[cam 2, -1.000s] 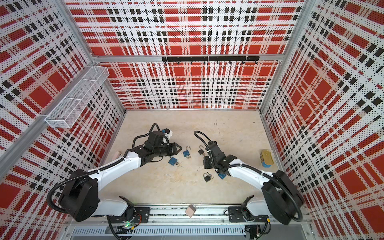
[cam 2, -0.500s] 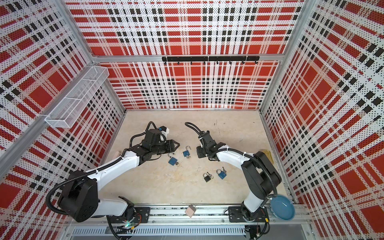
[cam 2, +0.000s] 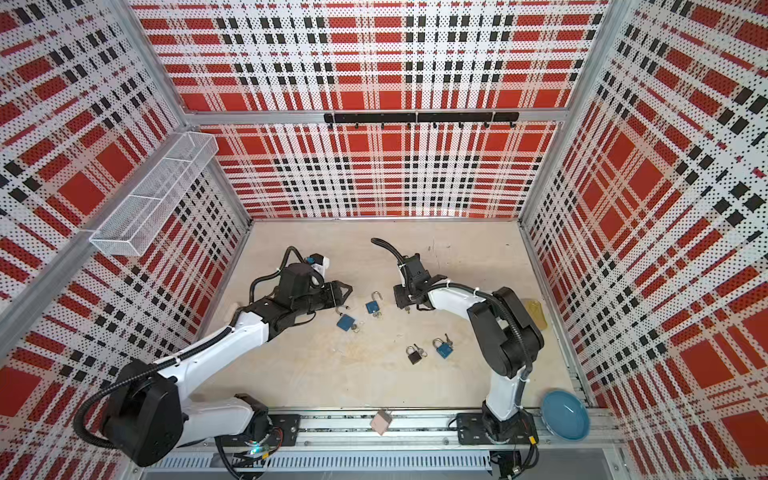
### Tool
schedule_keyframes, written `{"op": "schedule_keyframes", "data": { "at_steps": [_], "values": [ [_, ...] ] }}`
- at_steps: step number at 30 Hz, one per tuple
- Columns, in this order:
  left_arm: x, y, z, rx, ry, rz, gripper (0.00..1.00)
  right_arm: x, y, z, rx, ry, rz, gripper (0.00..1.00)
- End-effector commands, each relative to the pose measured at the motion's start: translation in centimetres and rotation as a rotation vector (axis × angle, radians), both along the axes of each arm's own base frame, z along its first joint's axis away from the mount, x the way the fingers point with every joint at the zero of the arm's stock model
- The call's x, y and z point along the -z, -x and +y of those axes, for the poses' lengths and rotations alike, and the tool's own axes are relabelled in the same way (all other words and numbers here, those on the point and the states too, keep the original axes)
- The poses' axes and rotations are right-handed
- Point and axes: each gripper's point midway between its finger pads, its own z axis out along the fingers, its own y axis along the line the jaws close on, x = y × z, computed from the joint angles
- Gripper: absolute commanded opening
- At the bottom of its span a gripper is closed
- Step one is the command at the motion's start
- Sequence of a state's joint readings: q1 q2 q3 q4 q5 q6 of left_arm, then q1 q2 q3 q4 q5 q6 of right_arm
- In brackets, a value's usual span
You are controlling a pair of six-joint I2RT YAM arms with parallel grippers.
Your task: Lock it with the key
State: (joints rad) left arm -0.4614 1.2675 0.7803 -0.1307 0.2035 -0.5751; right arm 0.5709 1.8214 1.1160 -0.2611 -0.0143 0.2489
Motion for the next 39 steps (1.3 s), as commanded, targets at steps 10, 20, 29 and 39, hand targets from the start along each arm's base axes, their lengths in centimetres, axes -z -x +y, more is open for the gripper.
{"op": "schedule_keyframes", "data": {
  "at_steps": [10, 20, 29, 39],
  "values": [
    [0.7, -0.1, 0.8, -0.029, -0.012, 0.008, 0.48, 1.9, 0.3, 0.6, -0.061, 0.013, 0.04, 0.47],
    [1.1, 0.0, 0.9, -0.034, 0.002, 0.022, 0.48, 3.2, 1.0, 0.6, -0.078, 0.058, 0.063, 0.47],
    [1.1, -0.1, 1.0, -0.04, 0.016, 0.026, 0.48, 3.8, 1.5, 0.5, -0.091, 0.108, 0.066, 0.44],
    [1.2, 0.0, 1.2, -0.045, 0.026, 0.029, 0.47, 4.2, 1.6, 0.4, -0.107, 0.179, 0.054, 0.4]
  ]
}}
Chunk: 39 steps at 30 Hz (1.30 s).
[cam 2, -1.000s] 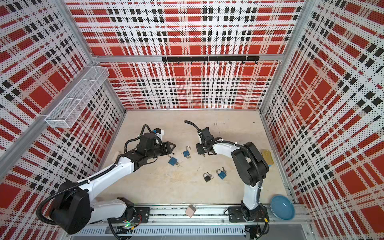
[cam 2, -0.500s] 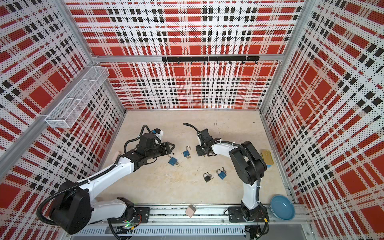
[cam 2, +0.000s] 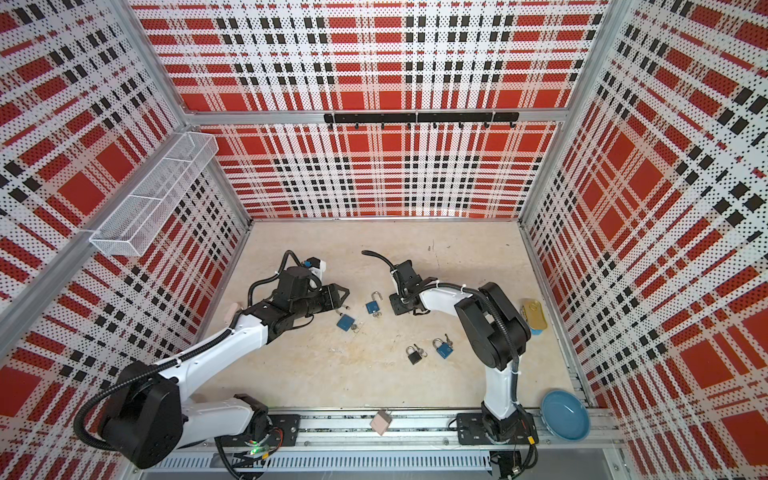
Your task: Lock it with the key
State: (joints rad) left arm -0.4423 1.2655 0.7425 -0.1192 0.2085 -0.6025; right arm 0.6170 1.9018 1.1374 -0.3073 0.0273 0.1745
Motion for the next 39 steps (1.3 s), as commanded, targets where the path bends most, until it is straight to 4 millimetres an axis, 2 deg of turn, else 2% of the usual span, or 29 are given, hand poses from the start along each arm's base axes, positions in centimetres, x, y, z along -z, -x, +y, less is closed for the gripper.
{"op": "schedule_keyframes", "data": {
  "at_steps": [1, 14, 18, 24, 28, 39],
  "values": [
    [-0.2, -0.2, 0.4, -0.017, 0.016, -0.01, 0.48, 1.0, 0.2, -0.2, -0.021, 0.066, 0.007, 0.4],
    [-0.5, 0.0, 0.8, -0.028, 0.026, -0.014, 0.48, 1.4, 0.1, -0.5, -0.021, 0.14, -0.002, 0.31],
    [-0.6, 0.0, 0.9, -0.033, 0.024, -0.016, 0.48, 0.7, 0.0, -0.3, -0.027, 0.125, -0.018, 0.28],
    [-0.8, -0.1, 1.3, -0.029, -0.012, -0.018, 0.48, -2.2, 0.4, 0.2, -0.046, 0.07, -0.046, 0.27],
    [-0.6, -0.3, 1.0, -0.005, -0.026, -0.004, 0.47, -4.4, 1.5, 0.5, -0.085, 0.028, -0.054, 0.27],
    [-1.1, -0.6, -2.1, 0.123, 0.067, 0.047, 0.47, -9.4, 5.4, 1.5, -0.179, -0.067, -0.076, 0.27]
  ]
}}
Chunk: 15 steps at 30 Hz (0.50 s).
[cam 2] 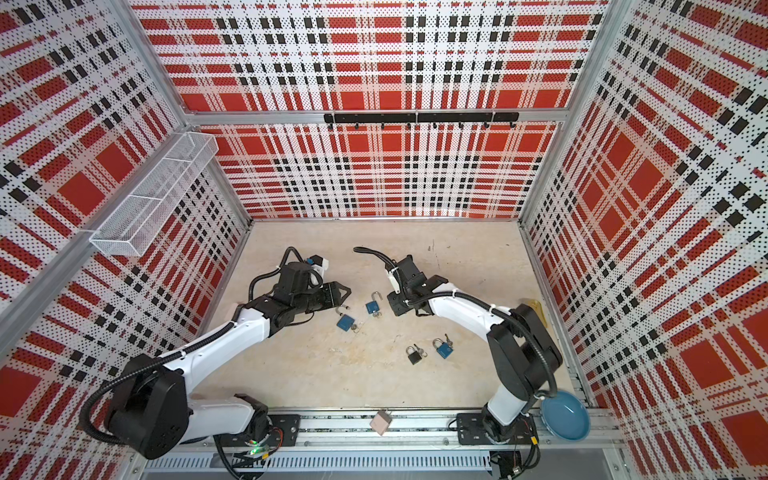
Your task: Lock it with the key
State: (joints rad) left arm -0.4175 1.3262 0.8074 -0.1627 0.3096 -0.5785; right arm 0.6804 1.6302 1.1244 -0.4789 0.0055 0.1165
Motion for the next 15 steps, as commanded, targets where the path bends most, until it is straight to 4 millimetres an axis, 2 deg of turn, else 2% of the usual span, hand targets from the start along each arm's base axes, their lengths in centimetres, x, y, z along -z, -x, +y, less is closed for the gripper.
{"op": "schedule_keyframes", "data": {
  "at_steps": [1, 7, 15],
  "values": [
    [-1.0, -0.2, -1.5, 0.069, 0.056, 0.009, 0.48, -1.4, 1.8, 0.8, -0.066, -0.033, -0.004, 0.27],
    [-1.6, 0.0, -3.4, 0.145, 0.126, 0.034, 0.49, -2.8, 3.7, 1.7, -0.114, -0.061, -0.01, 0.27],
    [-1.7, 0.5, -6.6, 0.249, 0.228, 0.075, 0.49, -3.5, 5.1, 2.9, -0.149, -0.074, -0.016, 0.27]
  ]
}}
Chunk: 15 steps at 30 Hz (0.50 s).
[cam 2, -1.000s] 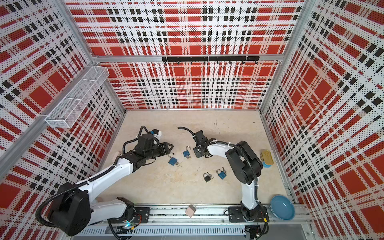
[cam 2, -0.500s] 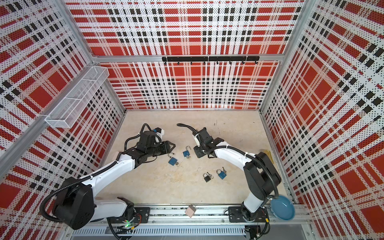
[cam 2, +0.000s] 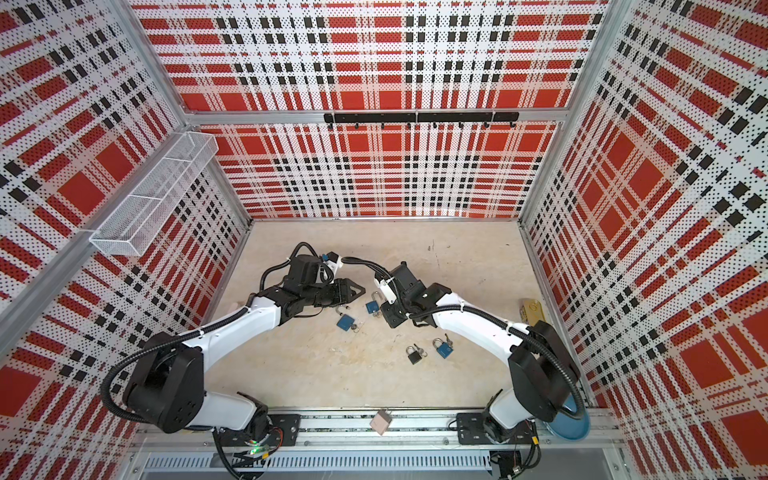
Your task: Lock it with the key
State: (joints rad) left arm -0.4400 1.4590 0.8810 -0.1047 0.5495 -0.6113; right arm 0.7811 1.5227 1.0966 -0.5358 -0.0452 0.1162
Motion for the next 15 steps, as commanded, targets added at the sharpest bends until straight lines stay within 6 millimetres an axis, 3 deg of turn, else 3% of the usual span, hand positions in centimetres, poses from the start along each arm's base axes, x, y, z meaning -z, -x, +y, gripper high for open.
{"op": "schedule_keyframes", "data": {
  "at_steps": [1, 15],
  "values": [
    [-1.4, -0.1, -2.2, 0.066, 0.091, -0.002, 0.49, -1.2, 0.4, 0.7, -0.022, -0.03, -0.026, 0.27],
    [-0.3, 0.5, -5.9, 0.165, 0.106, 0.037, 0.46, -1.8, 0.5, 1.2, -0.03, -0.025, -0.046, 0.27]
  ]
}}
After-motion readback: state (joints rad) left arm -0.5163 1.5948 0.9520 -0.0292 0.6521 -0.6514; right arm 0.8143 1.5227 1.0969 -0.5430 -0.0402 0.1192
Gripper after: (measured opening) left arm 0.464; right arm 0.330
